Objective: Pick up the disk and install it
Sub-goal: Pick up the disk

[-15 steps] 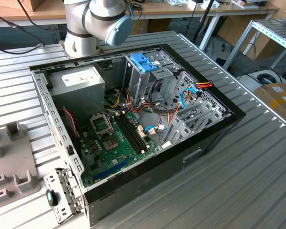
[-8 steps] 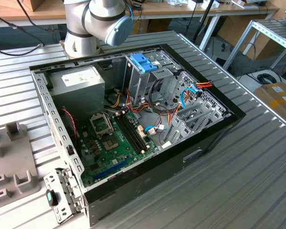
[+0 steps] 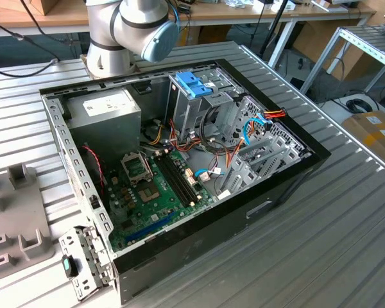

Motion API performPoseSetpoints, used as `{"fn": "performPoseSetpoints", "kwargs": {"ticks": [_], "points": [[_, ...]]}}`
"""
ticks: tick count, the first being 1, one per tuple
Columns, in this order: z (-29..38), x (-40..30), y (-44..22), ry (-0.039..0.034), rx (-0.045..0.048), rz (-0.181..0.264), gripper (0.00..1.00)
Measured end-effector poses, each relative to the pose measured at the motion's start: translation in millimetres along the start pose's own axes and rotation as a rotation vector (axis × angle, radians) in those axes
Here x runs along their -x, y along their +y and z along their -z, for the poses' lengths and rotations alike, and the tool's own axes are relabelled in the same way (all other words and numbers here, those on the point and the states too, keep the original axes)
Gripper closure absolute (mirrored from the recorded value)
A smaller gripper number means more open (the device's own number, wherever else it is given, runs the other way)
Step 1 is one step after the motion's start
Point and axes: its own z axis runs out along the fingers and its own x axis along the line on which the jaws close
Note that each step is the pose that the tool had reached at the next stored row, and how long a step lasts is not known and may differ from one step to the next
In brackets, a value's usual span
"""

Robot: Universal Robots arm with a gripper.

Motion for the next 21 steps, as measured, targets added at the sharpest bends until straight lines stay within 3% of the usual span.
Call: {"fn": "performPoseSetpoints", "kwargs": {"ticks": [8,12,21], "points": [[-0.6,0.0,0.1,0.0,0.0001,0.0,0.46],[-0.7,0.0,0.1,-0.0001,0.0,0.0,0.63],[-0.9,0.0,0.1,0.0,0.0,0.0,0.63]]}}
